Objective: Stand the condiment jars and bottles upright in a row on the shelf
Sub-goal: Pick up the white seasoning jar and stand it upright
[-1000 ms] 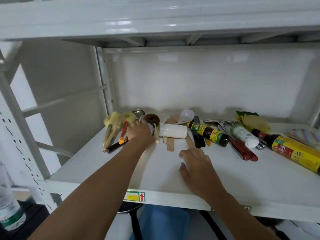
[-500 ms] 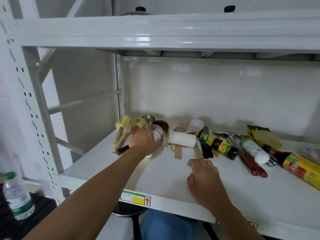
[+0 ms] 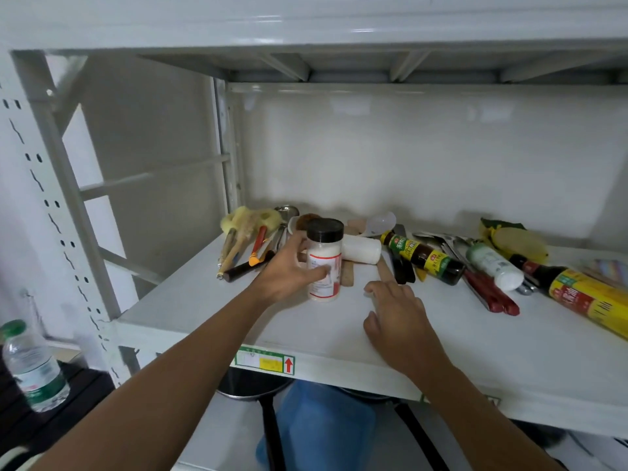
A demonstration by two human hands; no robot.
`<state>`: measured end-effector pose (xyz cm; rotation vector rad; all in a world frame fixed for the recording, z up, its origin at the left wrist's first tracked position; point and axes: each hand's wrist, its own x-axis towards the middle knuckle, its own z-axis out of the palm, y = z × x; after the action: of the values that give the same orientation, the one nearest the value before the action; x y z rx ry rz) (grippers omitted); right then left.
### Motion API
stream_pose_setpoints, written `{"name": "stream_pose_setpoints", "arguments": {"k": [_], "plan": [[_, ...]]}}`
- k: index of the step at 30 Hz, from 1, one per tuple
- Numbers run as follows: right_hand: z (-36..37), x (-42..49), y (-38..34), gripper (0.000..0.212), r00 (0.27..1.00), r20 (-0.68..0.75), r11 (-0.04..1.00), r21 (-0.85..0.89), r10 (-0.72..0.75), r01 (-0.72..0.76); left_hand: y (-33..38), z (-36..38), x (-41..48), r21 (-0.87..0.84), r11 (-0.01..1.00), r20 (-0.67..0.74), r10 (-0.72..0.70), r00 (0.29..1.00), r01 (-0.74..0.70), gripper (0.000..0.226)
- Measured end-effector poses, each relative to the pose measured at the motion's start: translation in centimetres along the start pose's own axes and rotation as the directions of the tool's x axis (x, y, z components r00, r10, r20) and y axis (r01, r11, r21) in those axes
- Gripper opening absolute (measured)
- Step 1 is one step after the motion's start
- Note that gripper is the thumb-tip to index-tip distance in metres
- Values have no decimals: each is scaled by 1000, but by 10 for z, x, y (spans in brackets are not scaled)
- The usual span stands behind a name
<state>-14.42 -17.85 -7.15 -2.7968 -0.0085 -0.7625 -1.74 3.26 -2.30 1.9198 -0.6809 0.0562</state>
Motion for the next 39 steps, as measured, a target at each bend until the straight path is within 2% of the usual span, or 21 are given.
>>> {"name": "stream_pose_setpoints", "arguments": {"k": [2, 5, 7, 12, 17, 23, 25, 30, 33, 39], "plan": [[0, -1, 0, 44, 1000, 7, 1000, -1, 10, -10, 2, 7, -3, -6, 1000, 7, -25, 1000, 25, 83], [-2, -1, -1, 44, 999, 17, 999, 7, 31, -31, 7, 19, -9, 33, 999, -85, -23, 996, 26, 98], [-4, -1, -1, 44, 999, 22, 999, 13, 29, -29, 6, 25, -14, 61, 997, -137, -48, 989, 57, 92], [-4, -2, -2, 43, 999, 19, 999, 38, 27, -27, 1, 17, -28, 180, 978, -157, -77, 985, 106, 72], [-3, -5, -5, 42, 999, 21, 999, 35, 35, -36, 4, 28, -32, 114, 987, -128, -101, 987, 116, 78], [-8, -3, -4, 42, 1000, 13, 999, 37, 9, -9, 3, 47, -18, 78, 990, -254, -98, 962, 121, 79], [-9, -3, -2, 43, 1000, 18, 999, 31, 14, -14, 4, 44, -22, 58, 990, -225, -111, 968, 127, 80], [-8, -3, -3, 42, 1000, 9, 1000, 19, 18, -18, -2, 23, -43, 26, 997, -32, -73, 997, 74, 79], [-8, -5, -6, 42, 1000, 13, 999, 22, 25, -25, -4, 15, -50, 78, 995, 28, -64, 998, 62, 85], [-10, -6, -3, 40, 1000, 15, 999, 34, 26, -27, -3, 15, -53, 69, 995, -26, -70, 997, 72, 97]]}}
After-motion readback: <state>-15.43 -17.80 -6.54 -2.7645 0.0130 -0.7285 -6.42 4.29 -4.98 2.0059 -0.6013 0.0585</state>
